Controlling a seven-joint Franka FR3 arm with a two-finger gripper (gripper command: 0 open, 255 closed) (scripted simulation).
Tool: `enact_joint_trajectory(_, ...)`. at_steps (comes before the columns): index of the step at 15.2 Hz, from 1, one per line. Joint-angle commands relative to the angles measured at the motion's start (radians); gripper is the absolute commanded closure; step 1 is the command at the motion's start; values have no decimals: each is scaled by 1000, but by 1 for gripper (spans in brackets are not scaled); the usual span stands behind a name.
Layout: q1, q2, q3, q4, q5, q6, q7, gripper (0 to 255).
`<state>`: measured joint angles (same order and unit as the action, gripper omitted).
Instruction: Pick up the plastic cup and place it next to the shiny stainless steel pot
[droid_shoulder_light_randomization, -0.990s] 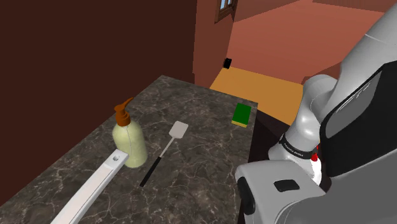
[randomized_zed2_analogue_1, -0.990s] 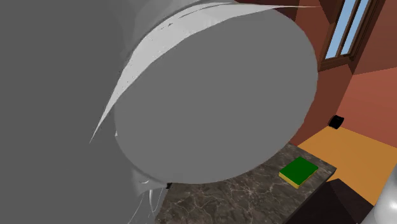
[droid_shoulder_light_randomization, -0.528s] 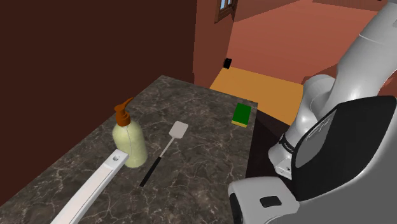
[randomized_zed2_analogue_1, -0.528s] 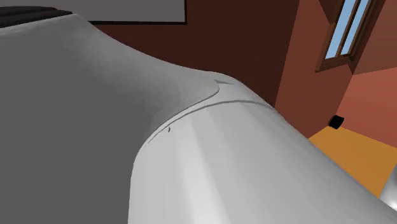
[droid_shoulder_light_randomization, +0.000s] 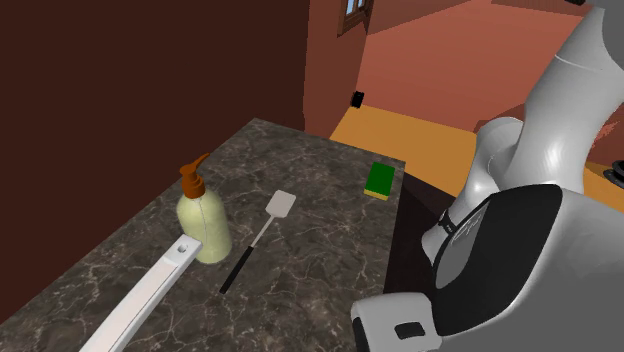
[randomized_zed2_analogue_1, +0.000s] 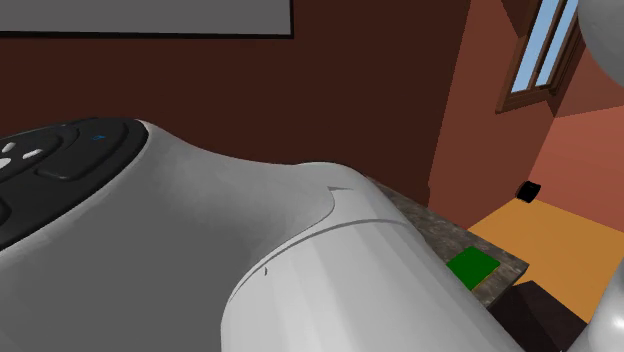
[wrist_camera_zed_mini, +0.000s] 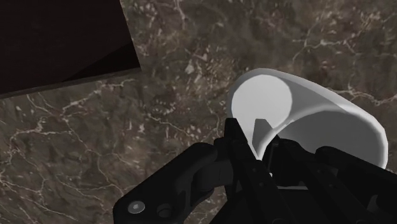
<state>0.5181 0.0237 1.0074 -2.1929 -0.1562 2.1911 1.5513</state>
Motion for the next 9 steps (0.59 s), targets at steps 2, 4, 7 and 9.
enact_joint_trajectory(2, 0, 1, 0, 0, -1, 1, 1, 255)
enact_joint_trajectory(4, 0, 1, 0, 0, -1, 1, 1, 0)
enact_joint_trajectory(7, 0, 1, 0, 0, -1, 1, 1, 0)
enact_joint_trajectory(9, 0, 1, 0, 0, -1, 1, 1, 0)
